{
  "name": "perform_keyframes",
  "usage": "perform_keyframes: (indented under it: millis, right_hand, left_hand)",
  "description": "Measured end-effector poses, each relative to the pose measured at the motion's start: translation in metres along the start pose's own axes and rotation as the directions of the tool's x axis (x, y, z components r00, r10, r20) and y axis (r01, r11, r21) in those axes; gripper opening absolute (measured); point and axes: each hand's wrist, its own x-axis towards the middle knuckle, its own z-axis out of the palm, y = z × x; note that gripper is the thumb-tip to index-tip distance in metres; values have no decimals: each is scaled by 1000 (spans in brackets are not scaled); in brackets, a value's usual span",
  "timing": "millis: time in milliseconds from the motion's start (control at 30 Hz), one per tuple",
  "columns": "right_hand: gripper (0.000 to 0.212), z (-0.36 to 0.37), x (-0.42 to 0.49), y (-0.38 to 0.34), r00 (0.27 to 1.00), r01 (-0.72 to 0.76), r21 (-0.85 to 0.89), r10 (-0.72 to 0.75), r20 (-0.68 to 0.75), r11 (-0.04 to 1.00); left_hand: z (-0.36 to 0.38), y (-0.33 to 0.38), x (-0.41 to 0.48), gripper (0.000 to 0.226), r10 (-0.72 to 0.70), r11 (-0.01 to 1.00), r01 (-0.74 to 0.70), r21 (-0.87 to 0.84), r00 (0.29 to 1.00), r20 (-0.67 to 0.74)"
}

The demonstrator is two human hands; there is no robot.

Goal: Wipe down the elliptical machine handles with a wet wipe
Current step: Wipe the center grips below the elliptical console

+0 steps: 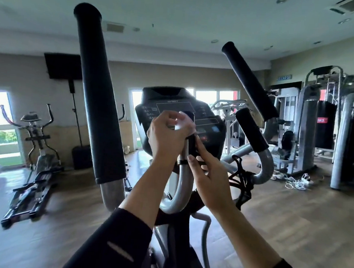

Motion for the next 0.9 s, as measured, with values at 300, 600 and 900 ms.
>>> perform_keyframes:
  millis: [300, 600, 900]
  right_hand:
    - [52, -6, -7, -3, 1000, -19, 39, 18, 23, 999]
    - [49, -7, -7, -2, 998, -69, 148, 67, 17, 987]
    - [49, -4, 5, -6, 1000, -29, 88, 29, -5, 996]
  left_hand:
    - [-10, -6, -23, 28, -53, 999, 53, 4, 997, 61]
    - [-26, -21, -54, 28, -131, 978, 149, -147, 983, 126]
    - [-11, -8, -17, 23, -133, 962, 145, -233, 989, 63]
